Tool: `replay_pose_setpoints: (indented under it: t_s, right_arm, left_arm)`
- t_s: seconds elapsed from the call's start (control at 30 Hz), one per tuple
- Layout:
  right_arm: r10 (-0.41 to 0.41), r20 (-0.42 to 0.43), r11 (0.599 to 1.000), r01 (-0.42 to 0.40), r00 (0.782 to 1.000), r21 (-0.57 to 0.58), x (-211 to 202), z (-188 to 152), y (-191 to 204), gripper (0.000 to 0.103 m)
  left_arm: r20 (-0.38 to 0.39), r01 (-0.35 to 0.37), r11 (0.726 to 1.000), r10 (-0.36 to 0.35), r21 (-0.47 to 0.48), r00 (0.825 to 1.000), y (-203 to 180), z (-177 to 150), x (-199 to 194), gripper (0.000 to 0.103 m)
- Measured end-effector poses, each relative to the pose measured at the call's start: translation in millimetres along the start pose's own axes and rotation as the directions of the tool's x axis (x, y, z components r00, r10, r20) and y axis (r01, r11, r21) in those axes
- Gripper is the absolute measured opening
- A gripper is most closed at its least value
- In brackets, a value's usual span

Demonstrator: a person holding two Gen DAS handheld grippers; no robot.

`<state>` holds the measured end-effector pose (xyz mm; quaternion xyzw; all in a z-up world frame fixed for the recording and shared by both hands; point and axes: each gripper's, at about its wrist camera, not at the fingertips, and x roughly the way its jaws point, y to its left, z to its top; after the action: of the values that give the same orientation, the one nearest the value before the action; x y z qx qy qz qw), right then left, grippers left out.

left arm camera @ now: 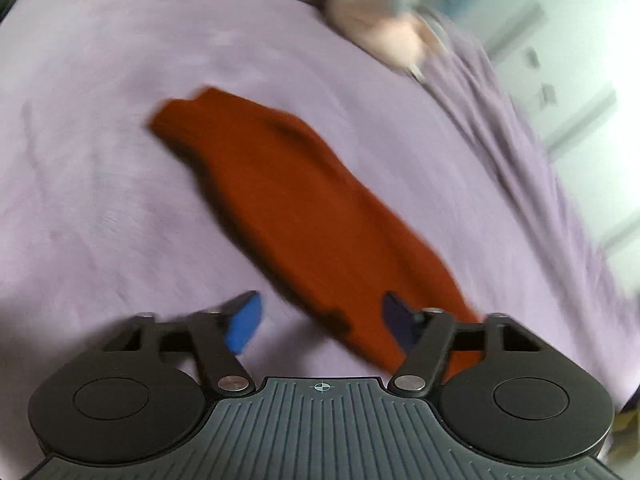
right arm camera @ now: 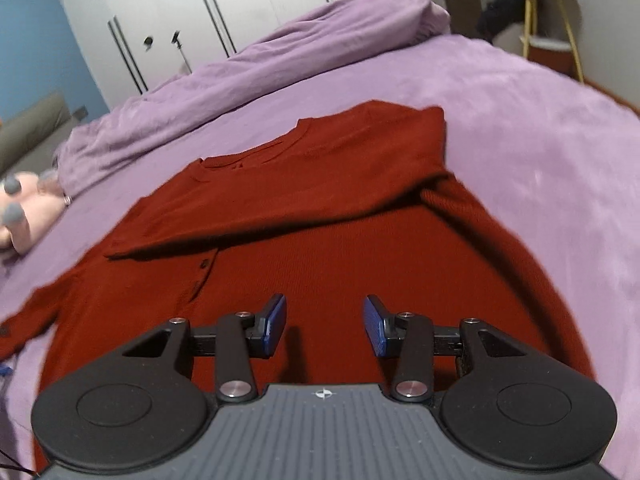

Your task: Fold small clothes

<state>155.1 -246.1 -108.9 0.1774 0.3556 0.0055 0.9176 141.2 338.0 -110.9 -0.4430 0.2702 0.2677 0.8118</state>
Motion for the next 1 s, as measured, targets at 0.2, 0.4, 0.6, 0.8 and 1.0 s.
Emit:
replay_pose_setpoints:
  t_s: [0.2,0.4,0.6,0.8,1.0]
  right_arm:
    - [0.028,-0.001,0.998,-0.028,1.000,-0.047,-0.4,11.3,19.5,0.042]
    - [0.036,-0.004,0.999,-0.036,0.999,-0.030,0.5,13.1,24.6,0.041]
    - [0.025,-0.001,1.000,-0.025,1.000,0.001,-1.9,10.3,14.2,0.041]
    - [0.041,0.038,0.999,-0.042,0.998,0.023,-13.4,14.6,3.2,0.041]
    - [0.055,0.033,0.996,-0.057,0.998,0.074,-12.3,23.0,-12.2,0.041]
  left_arm:
    - [0.055,0.075,0.978,-0.065,-0.196,0.996,34.1,40.1,19.8,0.033]
    - [0.075,0.102,0.980,-0.090,-0.171,0.993,29.8,44.8,19.8,0.008]
    - [0.105,0.247,0.930,-0.284,0.273,0.953,-101.2,2.0,-18.8,0.008]
    - [-0.176,0.487,0.659,-0.481,0.574,0.859,-247.3,-125.4,-40.2,0.020]
    - [-0.366,0.445,0.563,-0.256,0.696,0.895,-272.1,-235.3,0.2,0.037]
